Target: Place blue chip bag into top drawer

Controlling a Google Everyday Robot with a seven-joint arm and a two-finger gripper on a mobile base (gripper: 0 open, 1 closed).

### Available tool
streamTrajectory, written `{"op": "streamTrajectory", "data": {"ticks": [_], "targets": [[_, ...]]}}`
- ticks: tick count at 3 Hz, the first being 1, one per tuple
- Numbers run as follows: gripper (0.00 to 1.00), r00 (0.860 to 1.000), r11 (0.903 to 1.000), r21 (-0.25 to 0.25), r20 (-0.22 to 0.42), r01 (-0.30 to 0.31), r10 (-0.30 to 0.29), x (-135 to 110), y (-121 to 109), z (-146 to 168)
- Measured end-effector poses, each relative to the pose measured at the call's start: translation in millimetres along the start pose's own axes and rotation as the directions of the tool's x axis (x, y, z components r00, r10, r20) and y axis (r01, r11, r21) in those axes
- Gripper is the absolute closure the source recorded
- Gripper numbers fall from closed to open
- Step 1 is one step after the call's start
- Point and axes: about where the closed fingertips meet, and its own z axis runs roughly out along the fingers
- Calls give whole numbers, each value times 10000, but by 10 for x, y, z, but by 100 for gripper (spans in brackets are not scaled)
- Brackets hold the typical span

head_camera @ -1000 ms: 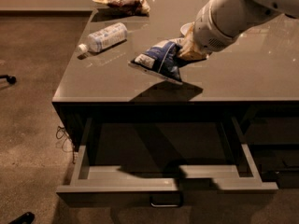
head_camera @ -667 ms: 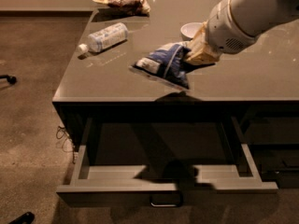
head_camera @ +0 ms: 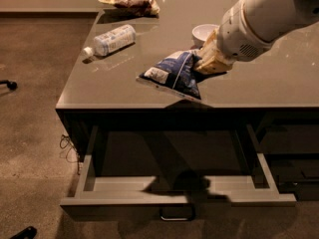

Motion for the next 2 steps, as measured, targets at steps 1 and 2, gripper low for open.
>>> {"op": "streamTrajectory", "data": {"ticks": [1, 2], "targets": [[100, 9979, 9957, -763, 430, 517, -485, -90, 376, 18], [100, 9898, 9771, -1752, 970, 1204, -1046, -208, 976, 26]]}}
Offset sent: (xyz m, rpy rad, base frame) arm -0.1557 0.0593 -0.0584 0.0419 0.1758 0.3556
